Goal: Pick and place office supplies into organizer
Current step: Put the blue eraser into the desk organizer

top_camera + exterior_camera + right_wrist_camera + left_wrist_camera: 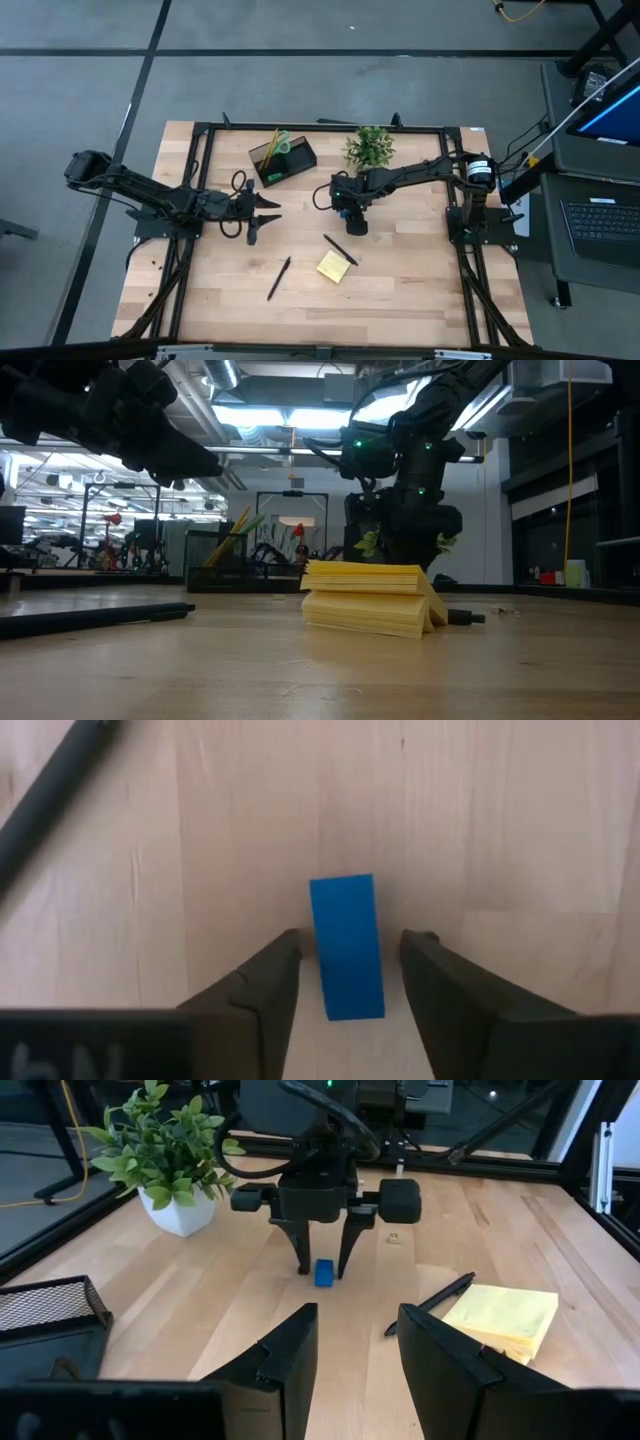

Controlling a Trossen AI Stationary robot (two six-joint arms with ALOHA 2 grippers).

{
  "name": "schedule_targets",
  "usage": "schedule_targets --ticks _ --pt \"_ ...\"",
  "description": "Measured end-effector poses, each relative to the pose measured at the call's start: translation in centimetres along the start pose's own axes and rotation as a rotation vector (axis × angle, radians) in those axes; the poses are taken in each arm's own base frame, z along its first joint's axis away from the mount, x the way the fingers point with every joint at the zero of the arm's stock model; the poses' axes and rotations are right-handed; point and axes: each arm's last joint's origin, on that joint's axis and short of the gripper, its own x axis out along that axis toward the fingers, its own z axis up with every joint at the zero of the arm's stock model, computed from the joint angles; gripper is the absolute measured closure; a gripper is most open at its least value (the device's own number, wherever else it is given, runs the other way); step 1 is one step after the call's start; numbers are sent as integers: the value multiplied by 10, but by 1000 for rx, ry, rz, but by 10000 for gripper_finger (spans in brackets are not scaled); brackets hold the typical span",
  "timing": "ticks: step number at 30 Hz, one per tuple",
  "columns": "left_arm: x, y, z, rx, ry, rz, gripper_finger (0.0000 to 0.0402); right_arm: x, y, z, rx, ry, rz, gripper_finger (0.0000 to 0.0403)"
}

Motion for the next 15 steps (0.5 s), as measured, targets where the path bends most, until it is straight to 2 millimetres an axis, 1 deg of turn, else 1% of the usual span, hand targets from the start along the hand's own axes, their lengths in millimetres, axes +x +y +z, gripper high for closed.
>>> schedule_targets --ticks 10,15 --pt "0 0 0 0 0 1 268 1 1 -1 -2 9 -24 292" --pt "0 0 0 0 0 1 268 1 0 -1 1 9 -26 310"
